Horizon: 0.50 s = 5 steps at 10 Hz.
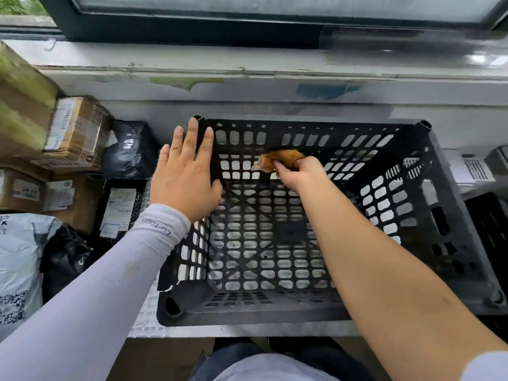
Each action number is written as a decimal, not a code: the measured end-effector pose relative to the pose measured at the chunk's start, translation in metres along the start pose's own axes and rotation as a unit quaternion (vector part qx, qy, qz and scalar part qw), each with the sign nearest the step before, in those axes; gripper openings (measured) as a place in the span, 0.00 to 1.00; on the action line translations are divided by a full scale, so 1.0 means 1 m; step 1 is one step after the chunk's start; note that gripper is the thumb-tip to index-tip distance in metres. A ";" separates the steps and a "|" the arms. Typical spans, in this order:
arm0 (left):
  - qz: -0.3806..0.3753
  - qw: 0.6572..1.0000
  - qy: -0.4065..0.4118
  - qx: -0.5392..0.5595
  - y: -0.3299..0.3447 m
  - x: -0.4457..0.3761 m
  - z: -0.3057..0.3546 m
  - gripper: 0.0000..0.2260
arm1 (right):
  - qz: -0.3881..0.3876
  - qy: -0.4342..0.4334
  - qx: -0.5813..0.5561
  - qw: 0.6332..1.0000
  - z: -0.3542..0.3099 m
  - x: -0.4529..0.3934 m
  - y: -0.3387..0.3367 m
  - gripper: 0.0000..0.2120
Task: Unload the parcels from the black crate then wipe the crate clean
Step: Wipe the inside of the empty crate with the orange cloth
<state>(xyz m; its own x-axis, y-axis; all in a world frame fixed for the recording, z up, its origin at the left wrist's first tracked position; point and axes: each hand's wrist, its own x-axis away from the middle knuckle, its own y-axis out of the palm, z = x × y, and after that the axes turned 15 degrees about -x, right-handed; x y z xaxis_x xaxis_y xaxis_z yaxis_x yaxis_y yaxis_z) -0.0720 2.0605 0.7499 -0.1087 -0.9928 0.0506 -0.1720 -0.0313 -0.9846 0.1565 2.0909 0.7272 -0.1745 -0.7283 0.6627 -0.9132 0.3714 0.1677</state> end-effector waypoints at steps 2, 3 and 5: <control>0.005 1.000 -0.002 -0.009 0.001 0.001 0.002 0.40 | 0.117 0.049 -0.523 0.843 -0.031 -0.030 -0.065 0.20; 0.003 1.000 -0.005 -0.009 0.000 0.001 0.002 0.39 | 0.111 0.020 -0.486 0.867 -0.054 -0.044 -0.105 0.17; -0.002 1.000 -0.006 -0.013 -0.001 0.001 0.002 0.40 | 0.165 0.035 -0.261 0.950 -0.051 -0.063 -0.105 0.23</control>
<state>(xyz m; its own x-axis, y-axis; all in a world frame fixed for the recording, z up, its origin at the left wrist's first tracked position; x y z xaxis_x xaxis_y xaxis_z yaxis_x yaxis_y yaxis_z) -0.0699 2.0592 0.7502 -0.0952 -0.9941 0.0524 -0.1973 -0.0327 -0.9798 0.2825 2.1269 0.7052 -0.3784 -0.4896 0.7856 -0.5025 0.8214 0.2699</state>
